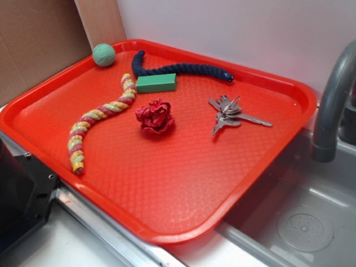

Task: Grab the silver keys.

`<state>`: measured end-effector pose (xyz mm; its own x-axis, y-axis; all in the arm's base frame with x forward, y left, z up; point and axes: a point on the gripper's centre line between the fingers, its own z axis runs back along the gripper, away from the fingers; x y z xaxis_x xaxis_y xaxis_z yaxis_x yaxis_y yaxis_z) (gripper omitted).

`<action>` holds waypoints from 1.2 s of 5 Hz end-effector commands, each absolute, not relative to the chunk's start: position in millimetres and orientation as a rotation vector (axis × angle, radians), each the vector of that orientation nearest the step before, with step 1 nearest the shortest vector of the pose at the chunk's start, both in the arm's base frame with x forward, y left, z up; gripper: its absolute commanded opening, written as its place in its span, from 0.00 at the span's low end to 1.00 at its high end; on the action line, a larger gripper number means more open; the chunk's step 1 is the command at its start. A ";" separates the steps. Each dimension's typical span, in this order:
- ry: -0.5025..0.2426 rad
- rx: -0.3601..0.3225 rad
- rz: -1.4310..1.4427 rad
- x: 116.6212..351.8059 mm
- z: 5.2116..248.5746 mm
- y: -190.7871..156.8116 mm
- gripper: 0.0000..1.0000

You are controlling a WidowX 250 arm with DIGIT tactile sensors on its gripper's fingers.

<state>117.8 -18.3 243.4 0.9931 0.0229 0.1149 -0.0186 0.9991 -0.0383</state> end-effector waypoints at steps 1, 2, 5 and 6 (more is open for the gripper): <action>-0.116 -0.037 0.021 117.8 243.4 -18.3 1.00; -0.152 -0.043 -0.004 158.6 201.2 -50.7 1.00; -0.123 -0.068 0.007 237.5 97.0 -119.2 1.00; -0.096 -0.024 -0.020 251.8 67.6 -132.3 1.00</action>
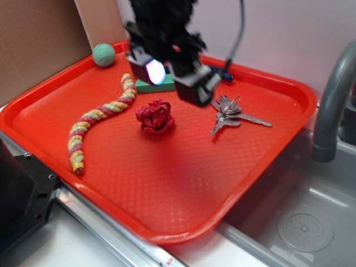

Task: Grab the silver keys.

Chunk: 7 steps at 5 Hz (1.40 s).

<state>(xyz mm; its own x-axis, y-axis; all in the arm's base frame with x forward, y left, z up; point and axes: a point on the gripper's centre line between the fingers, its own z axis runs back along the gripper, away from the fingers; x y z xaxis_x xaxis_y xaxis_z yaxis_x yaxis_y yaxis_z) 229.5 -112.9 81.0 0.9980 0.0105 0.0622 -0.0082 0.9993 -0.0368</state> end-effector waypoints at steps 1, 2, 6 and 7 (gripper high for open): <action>-0.098 0.013 -0.031 261.9 48.6 -144.7 1.00; -0.108 0.009 -0.045 267.1 47.7 -154.0 1.00; -0.125 0.010 -0.016 294.0 55.5 -124.4 0.00; -0.098 -0.041 0.005 293.8 70.9 -110.8 0.00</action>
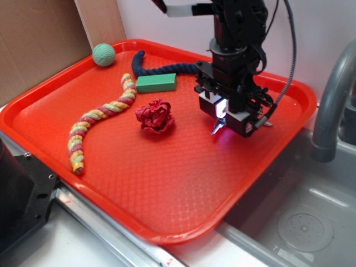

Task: Grab the silver keys.

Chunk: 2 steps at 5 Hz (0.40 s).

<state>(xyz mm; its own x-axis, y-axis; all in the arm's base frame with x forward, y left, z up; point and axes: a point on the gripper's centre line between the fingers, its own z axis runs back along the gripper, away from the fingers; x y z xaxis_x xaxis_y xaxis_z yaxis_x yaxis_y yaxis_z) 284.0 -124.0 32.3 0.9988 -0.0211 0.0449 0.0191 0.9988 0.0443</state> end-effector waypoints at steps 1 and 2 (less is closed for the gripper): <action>-0.075 -0.112 0.034 296.4 88.3 -104.4 0.00; -0.081 -0.112 0.024 288.6 103.5 -94.8 0.00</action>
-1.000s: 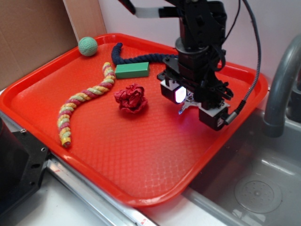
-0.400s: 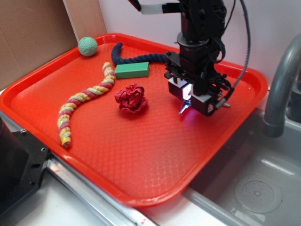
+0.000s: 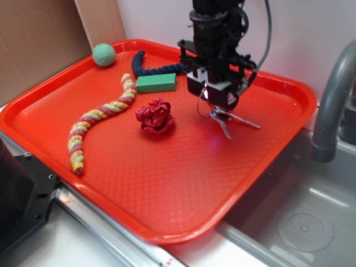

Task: Grab the silver keys.

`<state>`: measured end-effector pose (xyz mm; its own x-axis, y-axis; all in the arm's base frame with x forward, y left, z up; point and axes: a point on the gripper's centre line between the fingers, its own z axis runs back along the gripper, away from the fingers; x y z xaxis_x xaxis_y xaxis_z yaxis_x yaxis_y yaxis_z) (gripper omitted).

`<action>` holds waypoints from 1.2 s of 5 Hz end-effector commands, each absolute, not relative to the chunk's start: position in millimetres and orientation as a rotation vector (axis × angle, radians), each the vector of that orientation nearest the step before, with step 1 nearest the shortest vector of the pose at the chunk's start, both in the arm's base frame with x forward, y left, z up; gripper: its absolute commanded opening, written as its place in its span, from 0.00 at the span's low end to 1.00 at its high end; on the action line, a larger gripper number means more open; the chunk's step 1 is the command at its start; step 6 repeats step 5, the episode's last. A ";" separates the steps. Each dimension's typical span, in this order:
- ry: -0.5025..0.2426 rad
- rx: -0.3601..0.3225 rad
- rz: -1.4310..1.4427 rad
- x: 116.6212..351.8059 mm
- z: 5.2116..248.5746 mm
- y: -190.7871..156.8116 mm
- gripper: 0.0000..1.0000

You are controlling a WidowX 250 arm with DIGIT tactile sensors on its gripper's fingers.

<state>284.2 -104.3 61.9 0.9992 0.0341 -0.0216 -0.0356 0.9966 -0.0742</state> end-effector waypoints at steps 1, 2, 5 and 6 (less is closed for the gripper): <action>-0.086 0.019 0.056 269.1 139.8 -70.7 0.00; -0.101 0.074 0.164 235.6 190.8 -25.0 0.00; -0.058 0.044 0.343 230.0 227.5 51.9 0.00; -0.058 0.044 0.343 230.0 227.5 51.9 0.00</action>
